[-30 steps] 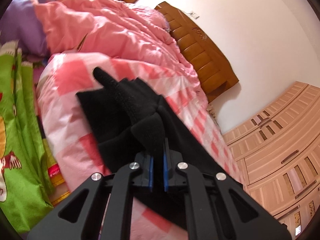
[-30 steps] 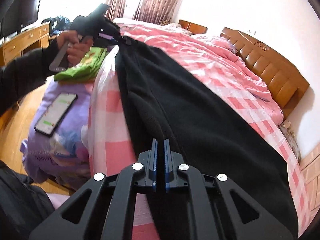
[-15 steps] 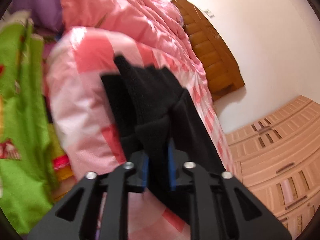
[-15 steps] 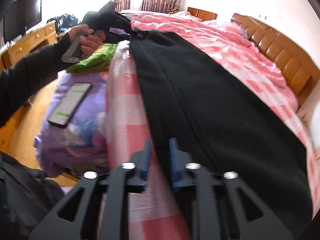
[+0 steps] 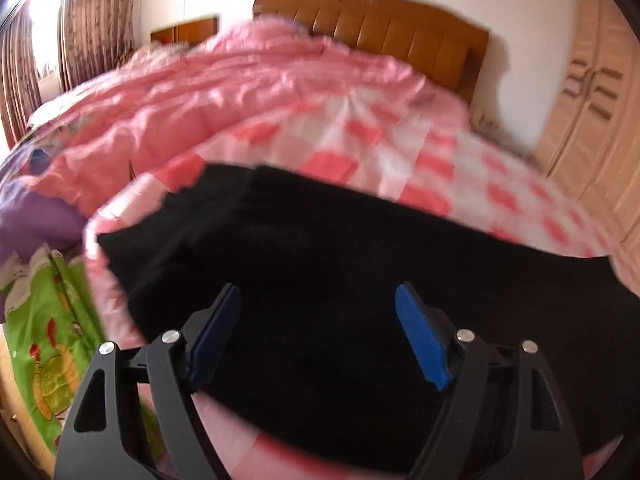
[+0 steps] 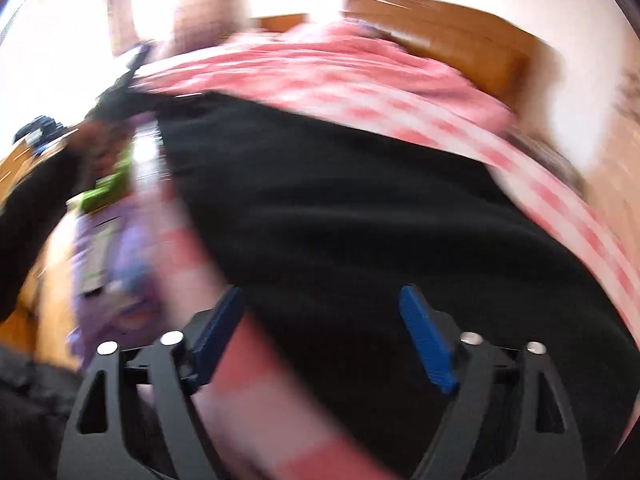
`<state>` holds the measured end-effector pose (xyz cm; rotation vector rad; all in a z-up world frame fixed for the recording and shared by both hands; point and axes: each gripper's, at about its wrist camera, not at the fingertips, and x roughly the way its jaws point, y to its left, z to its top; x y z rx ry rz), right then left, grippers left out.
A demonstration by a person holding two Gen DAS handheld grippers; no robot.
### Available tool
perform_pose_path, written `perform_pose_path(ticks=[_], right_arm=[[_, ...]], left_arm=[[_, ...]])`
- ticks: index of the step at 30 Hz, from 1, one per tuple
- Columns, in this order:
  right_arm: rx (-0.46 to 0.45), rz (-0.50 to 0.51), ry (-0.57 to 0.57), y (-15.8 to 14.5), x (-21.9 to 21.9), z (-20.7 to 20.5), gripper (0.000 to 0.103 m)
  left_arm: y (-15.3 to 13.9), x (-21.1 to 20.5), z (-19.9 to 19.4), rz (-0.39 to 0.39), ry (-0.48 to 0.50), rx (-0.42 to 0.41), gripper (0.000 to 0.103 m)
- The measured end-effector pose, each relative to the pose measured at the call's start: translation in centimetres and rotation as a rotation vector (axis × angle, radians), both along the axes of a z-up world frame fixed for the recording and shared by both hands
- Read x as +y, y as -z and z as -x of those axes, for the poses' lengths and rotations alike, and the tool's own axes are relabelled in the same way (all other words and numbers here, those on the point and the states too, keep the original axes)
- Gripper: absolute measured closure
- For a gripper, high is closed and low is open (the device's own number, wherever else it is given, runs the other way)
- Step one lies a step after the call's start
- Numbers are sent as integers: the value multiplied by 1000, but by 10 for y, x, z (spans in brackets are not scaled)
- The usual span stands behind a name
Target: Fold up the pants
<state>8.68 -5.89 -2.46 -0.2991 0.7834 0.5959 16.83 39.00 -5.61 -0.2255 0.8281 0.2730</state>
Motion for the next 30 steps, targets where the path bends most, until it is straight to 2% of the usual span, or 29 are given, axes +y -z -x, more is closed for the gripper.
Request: perform_pose_path(ticks=[1,3,5,10,14,18,21,22,23,24,25,26,27,28,29,30], right_arm=[[29,12,53,6,-12,-14,15],[148,85,107,31,-27,-31,13],[145,24,65,40,-51,-24,13],[150,-15,89,40,-84,-9,13],[126,-33,114,42,-87,4,13],[112,-43,132,43,-85,12,11],[114,2,157,34,-73,10,11],[108,16,158,29,-71,11,11],[83,24,155,21,-72,13,11],[45,24,161,13,-77,19,11],[6,16,193,3,-90,24,11],[-10,8,237,-3,-104,24,11],[-18,-1,294,-7,-121,21,11],[-15,-3,356,-9,-139,16,11],[3,-2,419,-8,-159,8,11],[16,0,458,-6,-170,3,11]], left_arm=[[11,5,-13,13,-9,38,23],[29,10,-29,-25,-23,79,19],[38,10,-36,-65,-29,79,16],[40,12,-56,-64,-48,111,14],[40,10,-70,-94,-46,111,12],[41,16,-71,-80,-48,91,11],[35,14,-67,-83,-73,80,12],[28,11,-63,-97,-99,82,12],[15,2,-54,-154,-157,88,17],[3,-9,-45,-216,-186,74,19],[-16,-27,-33,-268,-179,26,19],[-26,-39,-26,-270,-154,-7,19],[-46,-69,-15,-234,-71,-70,18],[-55,-93,-11,-203,13,-97,17],[-60,-117,-11,-185,98,-107,15],[-62,-156,-14,-173,231,-103,10]])
